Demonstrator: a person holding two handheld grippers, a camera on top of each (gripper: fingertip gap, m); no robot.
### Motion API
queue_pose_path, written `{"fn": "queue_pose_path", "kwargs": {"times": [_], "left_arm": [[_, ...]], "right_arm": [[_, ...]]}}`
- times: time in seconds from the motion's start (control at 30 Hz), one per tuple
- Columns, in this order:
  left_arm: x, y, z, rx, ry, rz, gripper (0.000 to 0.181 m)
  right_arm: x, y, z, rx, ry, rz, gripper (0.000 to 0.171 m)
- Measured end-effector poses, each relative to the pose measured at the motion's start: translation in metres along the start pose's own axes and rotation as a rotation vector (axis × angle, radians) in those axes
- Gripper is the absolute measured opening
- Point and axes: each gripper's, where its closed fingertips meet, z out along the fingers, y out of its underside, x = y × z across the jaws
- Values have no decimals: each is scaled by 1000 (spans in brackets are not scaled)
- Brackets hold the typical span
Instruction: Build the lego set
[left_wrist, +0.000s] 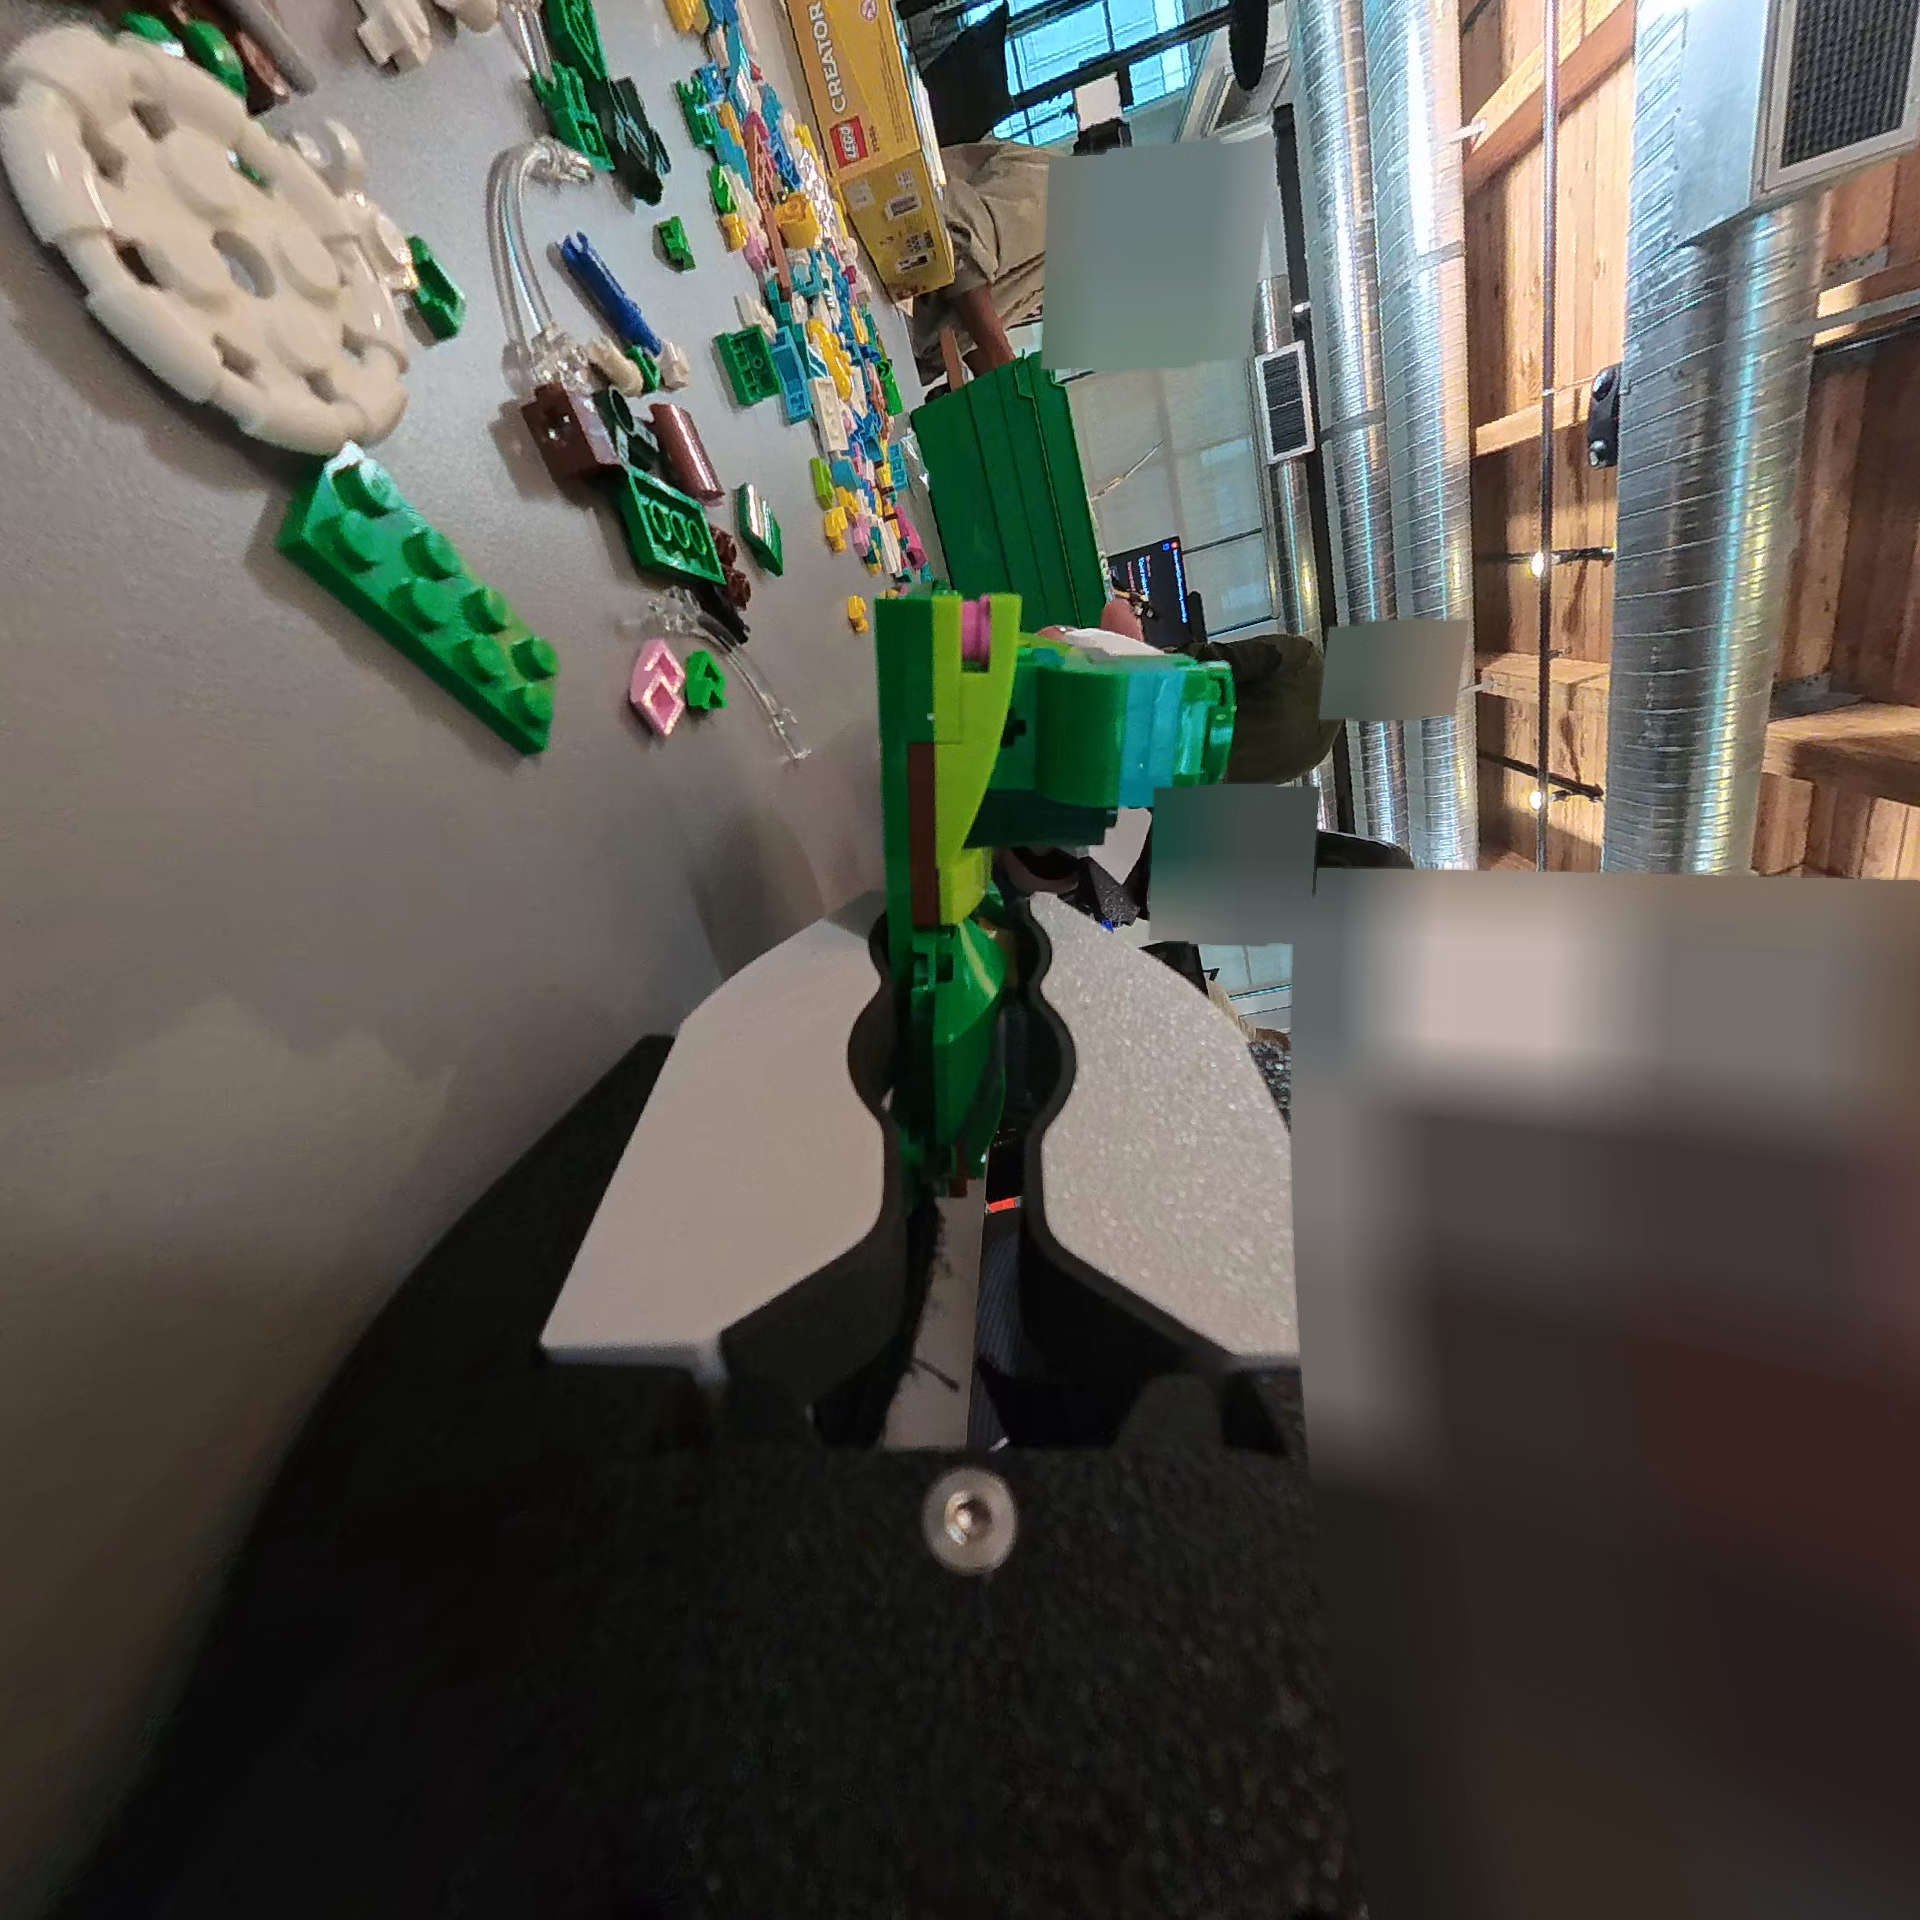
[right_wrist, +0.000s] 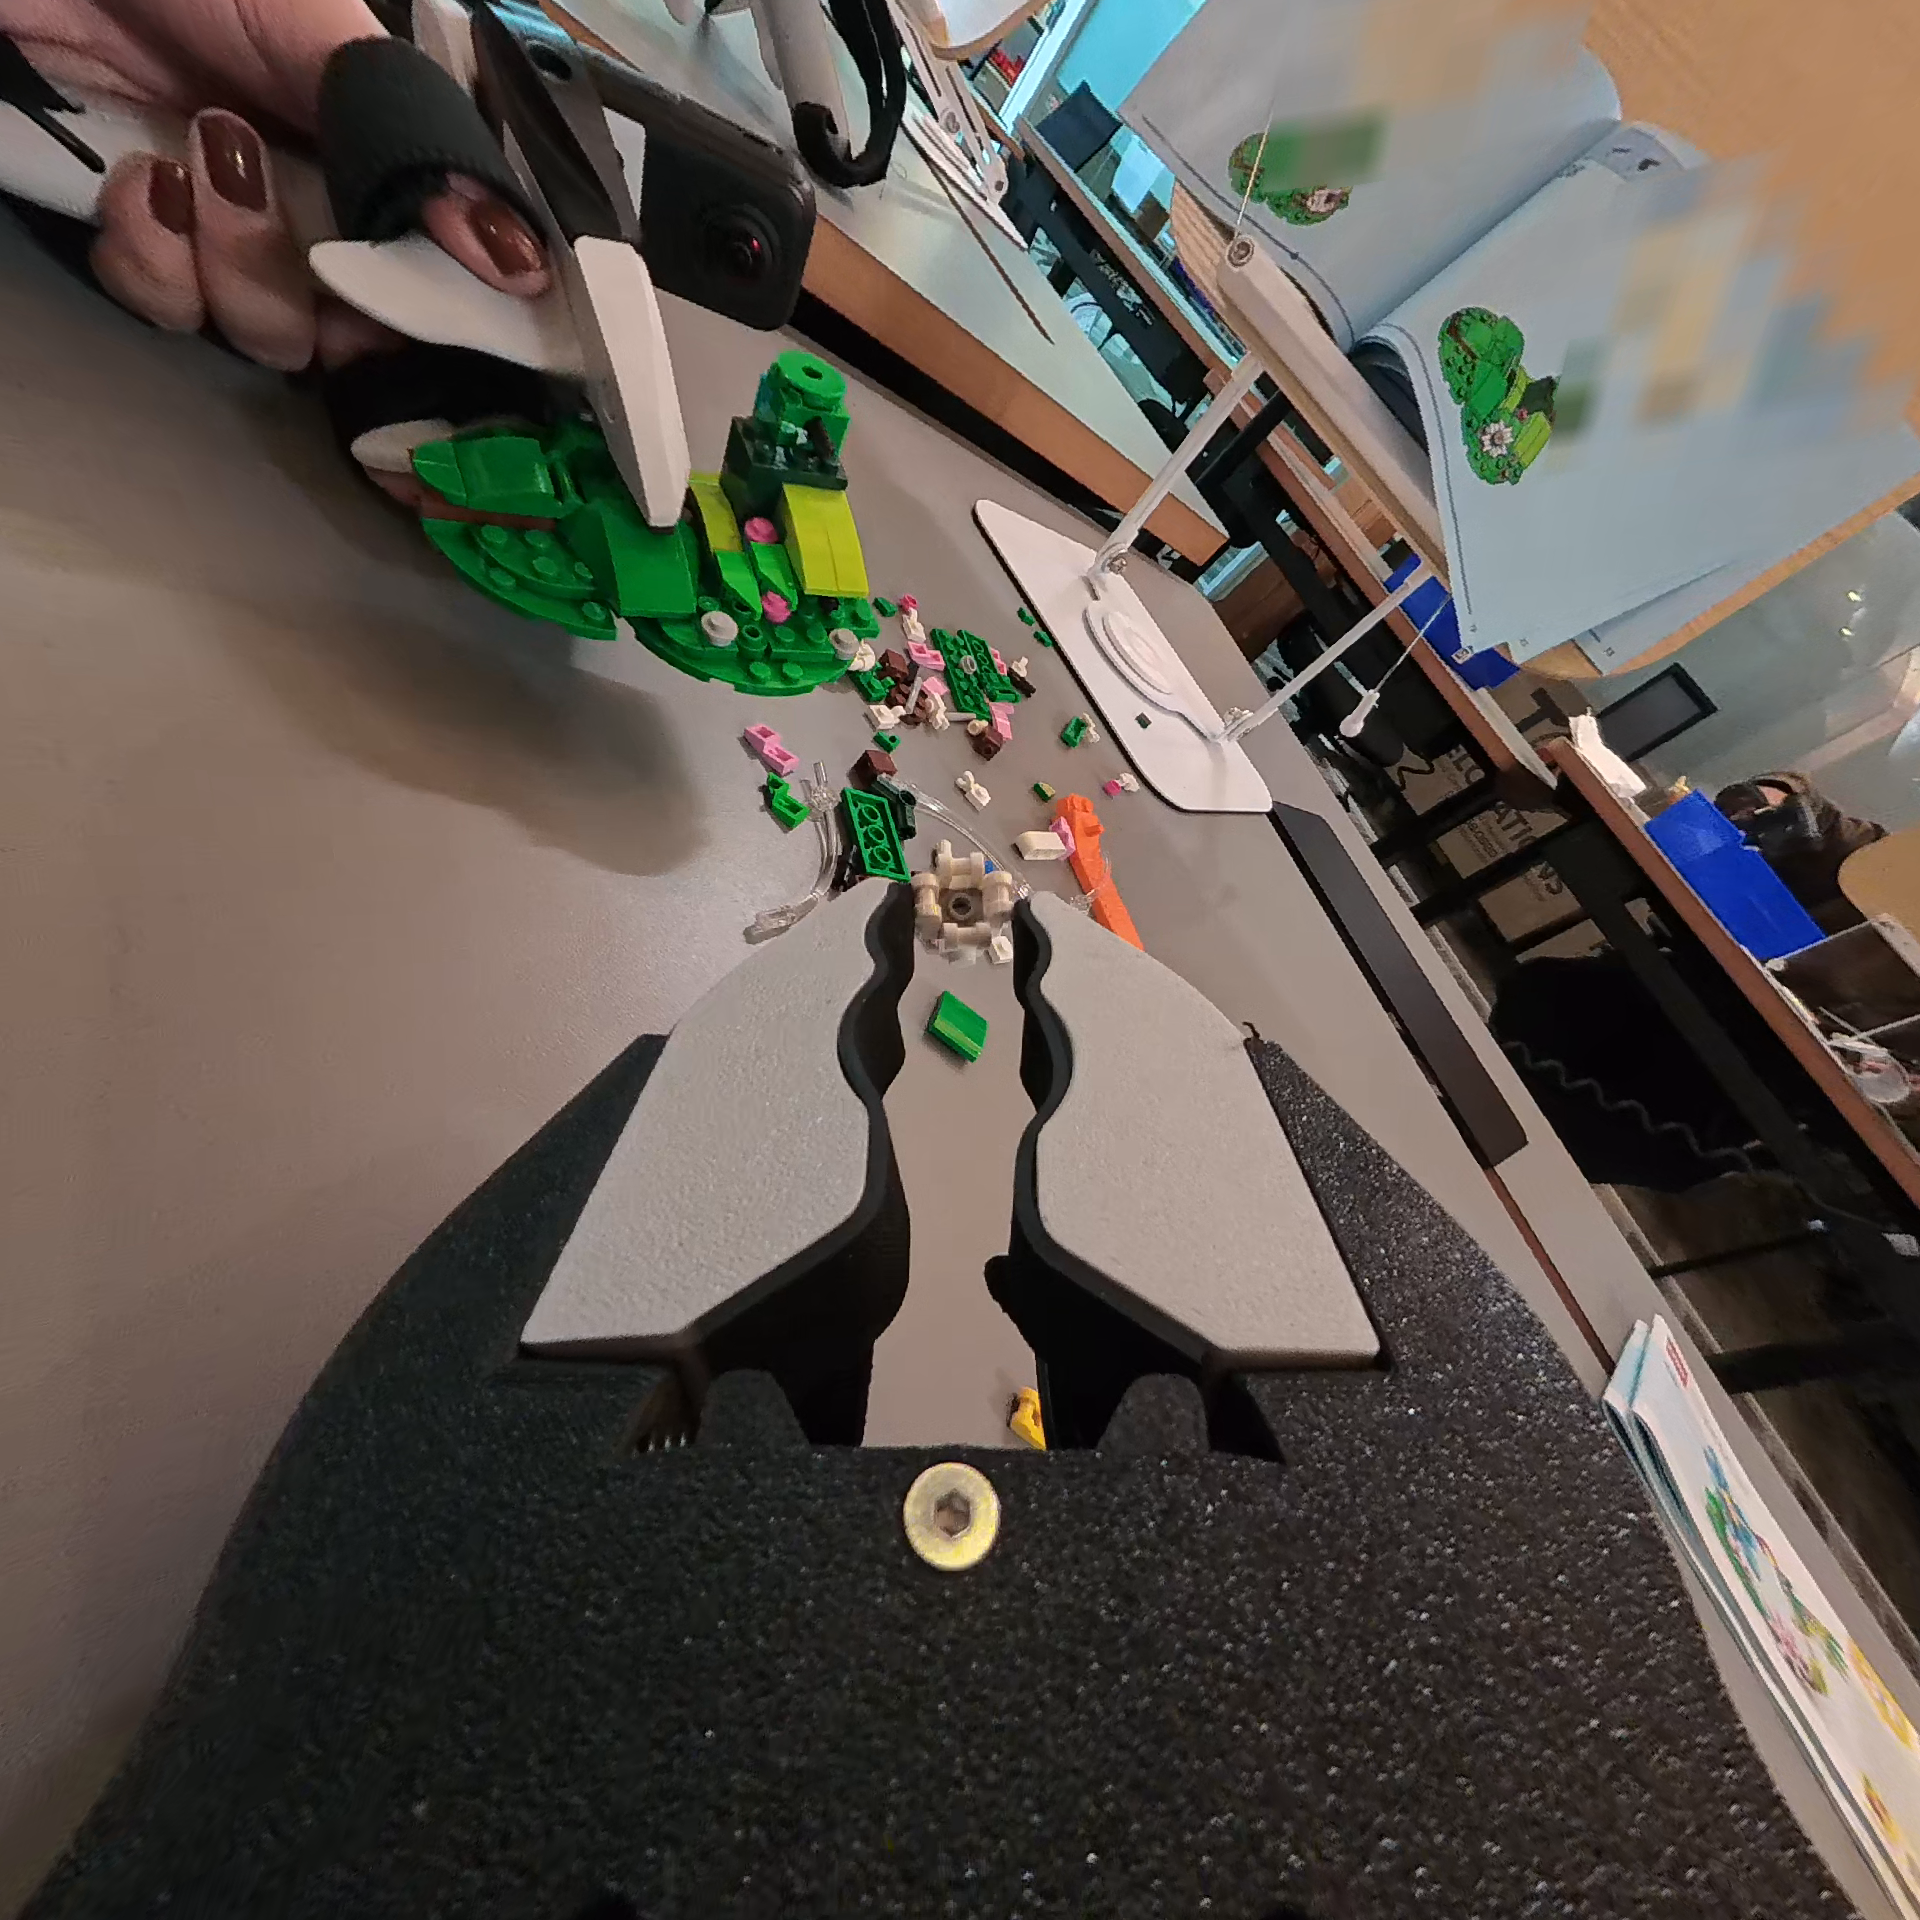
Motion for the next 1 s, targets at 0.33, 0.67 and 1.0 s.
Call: {"fn": "queue_pose_path", "kwargs": {"times": [0.33, 0.67, 1.0], "left_arm": [[0, 0, 0, 0, 1, 0, 19], [0, 0, 0, 1, 4, -1, 19], [1, 0, 0, 1, 6, -2, 19]], "right_arm": [[-1, 0, 0, 0, 1, -4, 18], [0, 2, 1, -5, 3, 1, 18], [0, 3, 1, -7, 2, 2, 18]]}}
